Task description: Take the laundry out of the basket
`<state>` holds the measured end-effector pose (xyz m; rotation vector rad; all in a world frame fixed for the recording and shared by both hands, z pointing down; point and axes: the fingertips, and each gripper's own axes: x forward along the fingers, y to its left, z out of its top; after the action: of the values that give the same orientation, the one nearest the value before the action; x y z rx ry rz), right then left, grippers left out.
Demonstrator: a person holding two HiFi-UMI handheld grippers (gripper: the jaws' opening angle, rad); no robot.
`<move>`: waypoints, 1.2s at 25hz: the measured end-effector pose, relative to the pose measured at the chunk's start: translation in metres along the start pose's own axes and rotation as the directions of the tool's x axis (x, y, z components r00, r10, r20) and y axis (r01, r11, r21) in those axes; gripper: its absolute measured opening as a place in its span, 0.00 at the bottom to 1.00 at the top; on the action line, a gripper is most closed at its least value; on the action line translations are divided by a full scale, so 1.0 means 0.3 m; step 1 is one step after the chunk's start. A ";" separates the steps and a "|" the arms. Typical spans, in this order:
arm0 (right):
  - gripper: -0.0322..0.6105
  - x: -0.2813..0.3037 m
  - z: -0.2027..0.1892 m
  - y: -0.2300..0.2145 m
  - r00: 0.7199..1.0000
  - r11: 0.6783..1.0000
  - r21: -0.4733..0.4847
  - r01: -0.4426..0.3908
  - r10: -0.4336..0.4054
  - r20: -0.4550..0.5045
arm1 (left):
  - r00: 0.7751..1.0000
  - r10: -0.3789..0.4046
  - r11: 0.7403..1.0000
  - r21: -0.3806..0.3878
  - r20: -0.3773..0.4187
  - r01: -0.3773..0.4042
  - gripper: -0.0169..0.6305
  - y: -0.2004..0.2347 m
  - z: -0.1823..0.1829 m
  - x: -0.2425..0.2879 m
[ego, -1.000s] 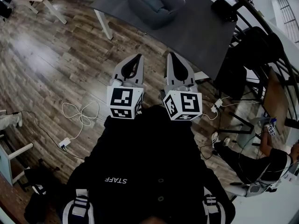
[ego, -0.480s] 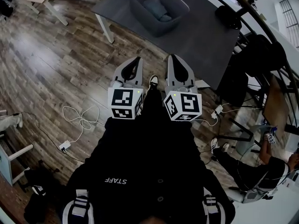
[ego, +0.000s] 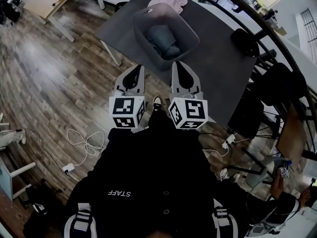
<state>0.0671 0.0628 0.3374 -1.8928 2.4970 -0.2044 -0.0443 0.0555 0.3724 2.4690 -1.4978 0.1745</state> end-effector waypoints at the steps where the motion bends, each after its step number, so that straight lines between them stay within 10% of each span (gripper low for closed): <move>1: 0.07 0.040 0.010 -0.027 1.000 1.000 -0.003 -0.009 0.009 0.001 | 1.000 -0.001 1.000 -0.002 0.000 0.001 0.03 0.001 0.017 0.052; 14: 0.07 0.428 0.011 -0.382 0.998 1.000 0.019 -0.015 0.016 -0.068 | 0.996 0.064 0.997 -0.038 -0.064 -0.067 0.03 0.073 0.076 0.524; 30: 0.07 0.614 -0.200 -0.421 0.963 0.994 0.067 -0.087 0.101 -0.251 | 0.971 0.148 0.980 -0.103 -0.186 -0.169 0.03 0.235 -0.060 0.642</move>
<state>0.1331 -0.1409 0.4242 -1.8255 2.7000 -0.5427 -0.0168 -0.1354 0.4441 2.1799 -1.5794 0.3176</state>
